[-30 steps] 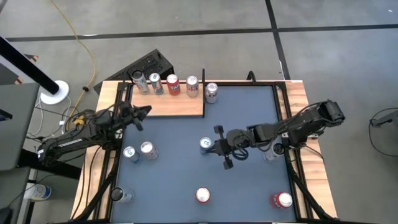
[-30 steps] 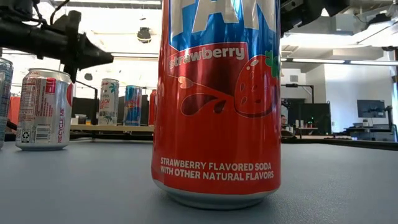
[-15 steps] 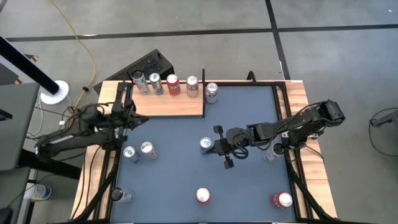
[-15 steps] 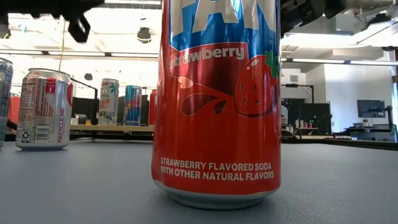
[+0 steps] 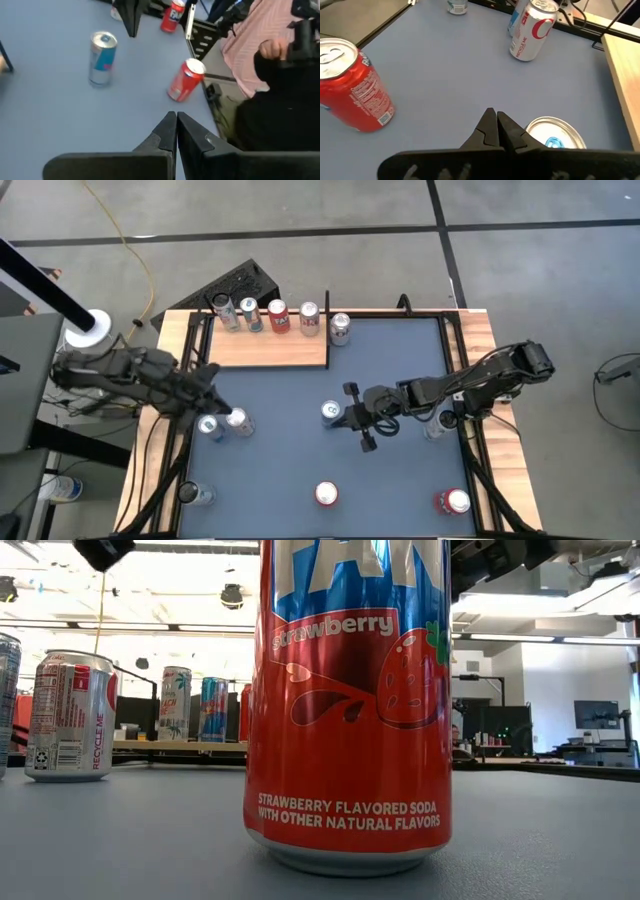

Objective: Place canned beverage on shelf
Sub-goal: Put the bottom white pink soda can on the shelf aligned with the other white pink soda can

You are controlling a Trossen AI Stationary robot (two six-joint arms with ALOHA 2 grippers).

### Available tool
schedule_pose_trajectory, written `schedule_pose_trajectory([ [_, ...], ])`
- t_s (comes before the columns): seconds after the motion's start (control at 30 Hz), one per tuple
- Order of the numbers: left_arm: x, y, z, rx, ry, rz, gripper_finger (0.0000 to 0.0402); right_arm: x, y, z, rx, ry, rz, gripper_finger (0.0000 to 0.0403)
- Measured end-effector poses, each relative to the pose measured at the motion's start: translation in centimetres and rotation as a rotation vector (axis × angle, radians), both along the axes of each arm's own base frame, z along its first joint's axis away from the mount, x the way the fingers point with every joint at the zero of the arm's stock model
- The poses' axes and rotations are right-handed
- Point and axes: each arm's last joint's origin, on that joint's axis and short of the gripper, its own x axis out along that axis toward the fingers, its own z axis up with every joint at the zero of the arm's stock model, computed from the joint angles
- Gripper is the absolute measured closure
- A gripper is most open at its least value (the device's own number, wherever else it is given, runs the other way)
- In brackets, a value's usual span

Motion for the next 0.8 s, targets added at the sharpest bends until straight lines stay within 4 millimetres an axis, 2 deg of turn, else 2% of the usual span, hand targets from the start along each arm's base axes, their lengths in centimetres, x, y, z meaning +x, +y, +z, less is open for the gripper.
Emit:
schedule_pose_trajectory([
  [0.23, -0.5, -1.4, 0.1, -0.037, 0.137, 0.048, 0.0402, 0.0, 0.0, 0.0, -0.005, 0.001, 0.009, 0.0403],
  [0.5, 1.6, -3.2, -1.2, -0.025, 0.236, -0.028, 0.04, -0.1, 0.3, 0.0, 0.0, 0.003, 0.016, 0.0403],
  [0.8, 3.8, -5.5, 0.2, -0.122, 0.069, -0.267, 0.0352, -0.2, 0.8, -0.1, 0.015, 0.012, 0.026, 0.0403],
])
